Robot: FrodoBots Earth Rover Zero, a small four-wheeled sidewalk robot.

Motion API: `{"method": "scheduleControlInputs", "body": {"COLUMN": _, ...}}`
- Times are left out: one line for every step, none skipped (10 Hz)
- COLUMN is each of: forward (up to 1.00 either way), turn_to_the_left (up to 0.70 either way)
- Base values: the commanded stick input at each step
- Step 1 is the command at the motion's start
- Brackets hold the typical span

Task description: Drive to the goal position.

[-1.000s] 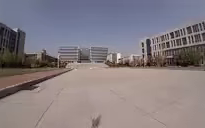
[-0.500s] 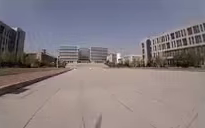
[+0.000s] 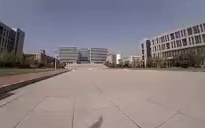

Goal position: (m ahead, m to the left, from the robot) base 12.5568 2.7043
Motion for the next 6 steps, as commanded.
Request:
{"method": "scheduleControlInputs", "body": {"forward": 1.00, "turn_to_the_left": 0.01}}
{"method": "scheduleControlInputs", "body": {"forward": 1.00, "turn_to_the_left": 0.01}}
{"method": "scheduleControlInputs", "body": {"forward": 1.00, "turn_to_the_left": 0.01}}
{"method": "scheduleControlInputs", "body": {"forward": 1.00, "turn_to_the_left": 0.01}}
{"method": "scheduleControlInputs", "body": {"forward": 1.00, "turn_to_the_left": 0.01}}
{"method": "scheduleControlInputs", "body": {"forward": 1.00, "turn_to_the_left": 0.01}}
